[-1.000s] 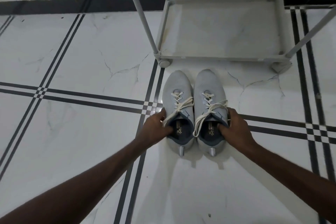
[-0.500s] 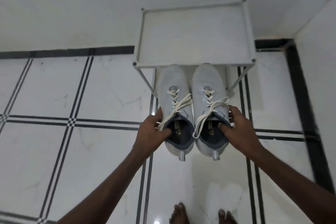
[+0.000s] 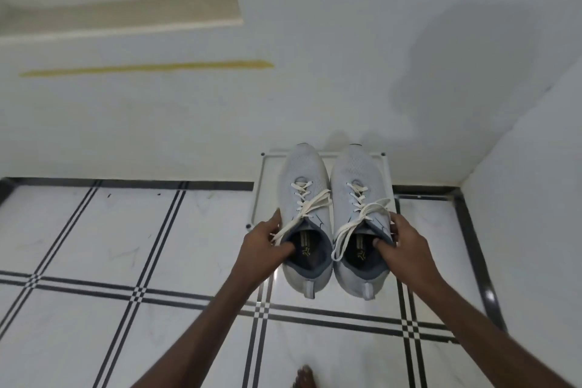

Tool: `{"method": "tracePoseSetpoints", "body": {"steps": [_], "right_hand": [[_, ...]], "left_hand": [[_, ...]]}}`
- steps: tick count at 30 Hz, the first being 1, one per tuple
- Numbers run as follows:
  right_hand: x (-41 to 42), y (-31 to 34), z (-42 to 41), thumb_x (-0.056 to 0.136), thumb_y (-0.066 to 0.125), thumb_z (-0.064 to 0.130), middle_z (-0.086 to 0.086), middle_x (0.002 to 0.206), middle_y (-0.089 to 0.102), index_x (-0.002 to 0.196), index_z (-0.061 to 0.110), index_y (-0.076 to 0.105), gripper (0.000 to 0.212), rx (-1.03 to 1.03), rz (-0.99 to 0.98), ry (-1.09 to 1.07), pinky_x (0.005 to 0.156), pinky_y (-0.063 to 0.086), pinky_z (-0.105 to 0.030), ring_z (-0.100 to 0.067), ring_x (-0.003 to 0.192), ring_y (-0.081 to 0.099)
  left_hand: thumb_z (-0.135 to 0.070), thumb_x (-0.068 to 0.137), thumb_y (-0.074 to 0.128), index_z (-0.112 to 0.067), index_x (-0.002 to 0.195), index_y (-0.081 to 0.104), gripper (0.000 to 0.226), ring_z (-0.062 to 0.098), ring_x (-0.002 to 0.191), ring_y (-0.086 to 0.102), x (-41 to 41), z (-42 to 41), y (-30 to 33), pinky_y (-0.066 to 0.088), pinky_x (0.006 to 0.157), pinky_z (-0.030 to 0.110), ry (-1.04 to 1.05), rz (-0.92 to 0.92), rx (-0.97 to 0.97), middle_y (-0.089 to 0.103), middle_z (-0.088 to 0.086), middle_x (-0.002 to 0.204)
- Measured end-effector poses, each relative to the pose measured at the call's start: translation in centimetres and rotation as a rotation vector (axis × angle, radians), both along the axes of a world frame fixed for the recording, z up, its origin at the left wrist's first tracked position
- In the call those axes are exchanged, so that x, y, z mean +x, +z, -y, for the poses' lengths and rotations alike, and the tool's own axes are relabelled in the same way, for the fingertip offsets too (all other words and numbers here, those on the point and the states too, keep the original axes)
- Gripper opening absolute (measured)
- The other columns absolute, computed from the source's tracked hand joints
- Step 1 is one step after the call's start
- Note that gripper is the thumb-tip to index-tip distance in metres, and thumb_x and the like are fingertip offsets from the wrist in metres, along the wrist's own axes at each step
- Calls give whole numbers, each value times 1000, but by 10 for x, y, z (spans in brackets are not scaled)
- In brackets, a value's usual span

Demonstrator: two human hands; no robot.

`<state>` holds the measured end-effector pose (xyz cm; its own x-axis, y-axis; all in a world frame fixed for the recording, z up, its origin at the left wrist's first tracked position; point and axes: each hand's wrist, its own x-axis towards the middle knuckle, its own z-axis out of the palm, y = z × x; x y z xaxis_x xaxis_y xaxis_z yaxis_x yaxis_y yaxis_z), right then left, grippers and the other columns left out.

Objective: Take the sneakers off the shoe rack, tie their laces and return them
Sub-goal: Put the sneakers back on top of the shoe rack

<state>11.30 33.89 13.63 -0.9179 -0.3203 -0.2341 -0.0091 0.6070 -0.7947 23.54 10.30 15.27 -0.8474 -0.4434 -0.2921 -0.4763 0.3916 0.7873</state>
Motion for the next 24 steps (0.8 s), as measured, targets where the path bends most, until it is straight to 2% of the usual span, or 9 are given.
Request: {"method": "tracePoseSetpoints", "body": {"steps": [2, 4, 6, 10, 14, 16, 20, 24], "right_hand": [[-26, -5, 16, 80, 66, 10, -4, 105, 67, 127, 19, 54, 50, 2, 1, -14, 84, 50, -35, -26, 99, 63], [-51, -18, 35, 80, 65, 7, -6, 104, 66, 126, 16, 54, 48, 11, 29, -26, 81, 47, -32, -28, 100, 63], [-77, -36, 56, 80, 64, 5, -11, 109, 67, 127, 13, 53, 48, 32, 50, -40, 81, 45, -30, -31, 102, 62], [-128, -84, 99, 82, 62, 4, -14, 110, 67, 127, 11, 52, 47, 79, 107, -49, 82, 47, -33, -33, 102, 62], [-168, -141, 128, 79, 63, 3, -15, 110, 68, 123, 9, 53, 45, 138, 130, -68, 81, 45, -31, -35, 103, 62], [-182, -168, 140, 79, 62, 2, -16, 111, 67, 122, 8, 53, 45, 155, 154, -85, 83, 46, -33, -36, 104, 62], [-190, -203, 149, 80, 58, -1, -19, 112, 66, 123, 7, 52, 44, 174, 185, -97, 82, 44, -33, -38, 104, 61], [-188, -223, 148, 82, 60, 0, -18, 113, 65, 125, 7, 50, 44, 201, 205, -88, 83, 42, -31, -38, 105, 60]], "left_hand": [[-23, 71, 63, -41, 112, 58, 46, 27, 87, 66, -27, 13, -4, 53, 67, 26, -9, 2, 0, 70, 13, 99], [-28, 68, 60, -40, 111, 55, 44, 30, 91, 66, -55, 30, -18, 56, 76, 40, -10, 22, -9, 68, 15, 105], [-31, 65, 58, -31, 115, 57, 50, 29, 93, 66, -85, 50, -37, 56, 82, 47, -23, 56, -22, 68, 13, 106], [-28, 64, 56, -22, 124, 54, 61, 29, 89, 65, -146, 96, -89, 56, 79, 45, -82, 109, -18, 67, 12, 102], [-17, 73, 65, -16, 133, 52, 61, 29, 100, 62, -192, 124, -144, 49, 84, 35, -100, 189, -7, 65, 12, 114], [-10, 77, 66, -12, 135, 50, 61, 31, 101, 62, -209, 135, -173, 48, 85, 35, -116, 216, -4, 65, 15, 114], [-9, 76, 68, -8, 135, 48, 63, 30, 94, 61, -220, 142, -212, 50, 84, 37, -146, 266, -7, 64, 14, 106], [-12, 75, 69, -13, 142, 43, 72, 33, 100, 61, -219, 142, -229, 51, 88, 38, -172, 320, 5, 63, 17, 115]]}}
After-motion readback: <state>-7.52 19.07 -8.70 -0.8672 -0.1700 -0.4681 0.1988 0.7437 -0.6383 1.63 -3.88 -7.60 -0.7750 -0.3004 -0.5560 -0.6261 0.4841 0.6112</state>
